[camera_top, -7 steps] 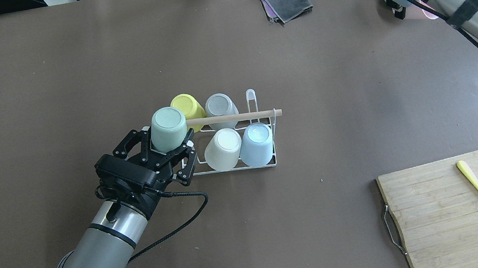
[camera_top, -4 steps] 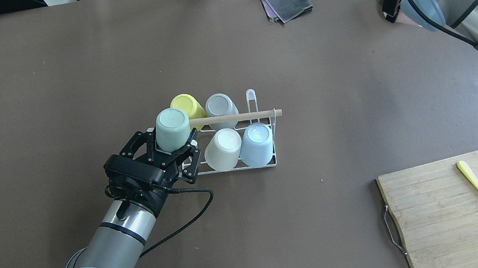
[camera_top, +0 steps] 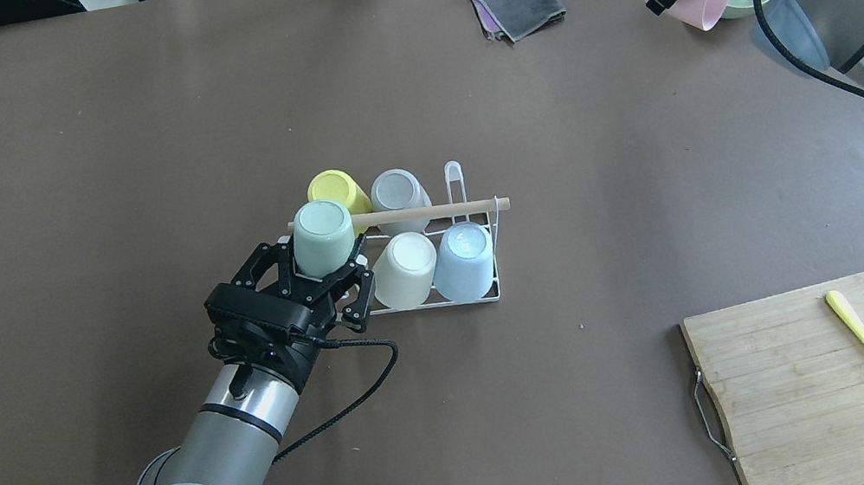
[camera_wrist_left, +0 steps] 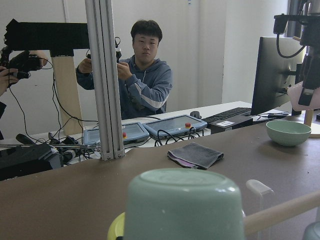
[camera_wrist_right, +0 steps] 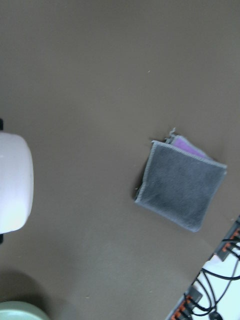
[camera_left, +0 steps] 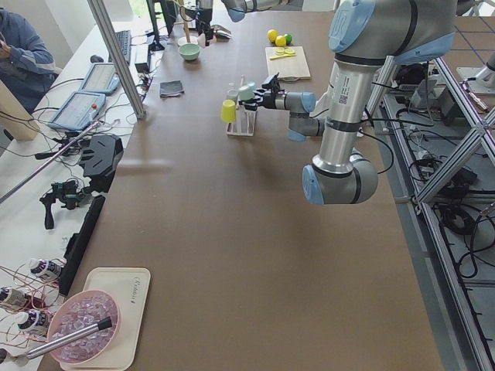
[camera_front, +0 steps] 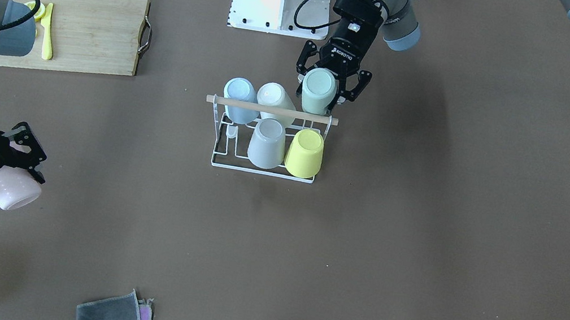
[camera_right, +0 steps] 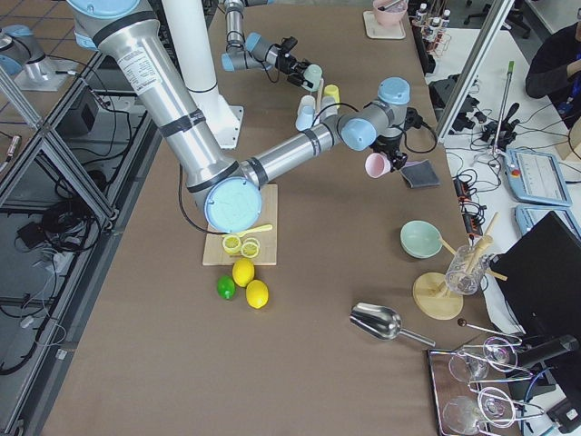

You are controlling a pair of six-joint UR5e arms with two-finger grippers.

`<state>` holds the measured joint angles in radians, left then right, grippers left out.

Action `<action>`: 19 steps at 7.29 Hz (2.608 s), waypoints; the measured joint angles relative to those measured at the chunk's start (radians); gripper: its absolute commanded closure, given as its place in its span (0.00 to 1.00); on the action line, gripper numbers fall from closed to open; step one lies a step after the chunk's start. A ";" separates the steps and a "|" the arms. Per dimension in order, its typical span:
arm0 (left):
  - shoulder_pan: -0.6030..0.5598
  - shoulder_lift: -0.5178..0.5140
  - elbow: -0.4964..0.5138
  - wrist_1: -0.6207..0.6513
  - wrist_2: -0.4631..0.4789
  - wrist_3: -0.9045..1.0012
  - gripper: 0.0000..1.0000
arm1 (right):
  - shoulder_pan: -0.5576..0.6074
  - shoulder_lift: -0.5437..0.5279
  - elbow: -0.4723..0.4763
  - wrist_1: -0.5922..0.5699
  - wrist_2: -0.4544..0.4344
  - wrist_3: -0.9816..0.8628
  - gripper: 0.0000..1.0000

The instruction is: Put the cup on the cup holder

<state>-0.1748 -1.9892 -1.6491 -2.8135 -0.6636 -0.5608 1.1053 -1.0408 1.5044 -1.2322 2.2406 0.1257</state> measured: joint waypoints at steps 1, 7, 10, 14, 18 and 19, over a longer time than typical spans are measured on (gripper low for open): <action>0.002 -0.001 0.001 0.004 0.005 -0.012 0.51 | -0.007 -0.016 -0.002 0.150 -0.002 0.059 1.00; -0.002 0.000 0.002 0.004 0.019 -0.013 0.02 | -0.158 -0.038 -0.225 1.062 -0.264 0.326 1.00; -0.007 0.001 -0.009 0.003 0.023 -0.013 0.02 | -0.208 -0.013 -0.301 1.348 -0.302 0.542 1.00; -0.102 0.152 -0.289 0.056 -0.160 0.058 0.02 | -0.317 0.105 -0.439 1.626 -0.457 0.728 1.00; -0.445 0.201 -0.323 0.355 -0.645 -0.028 0.02 | -0.373 0.127 -0.469 1.816 -0.543 0.726 1.00; -0.539 0.208 -0.316 0.446 -0.785 -0.054 0.02 | -0.385 0.134 -0.481 1.821 -0.548 0.694 1.00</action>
<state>-0.7140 -1.7814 -1.9653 -2.3677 -1.4485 -0.6148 0.7199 -0.9064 1.0230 0.5885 1.6928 0.8195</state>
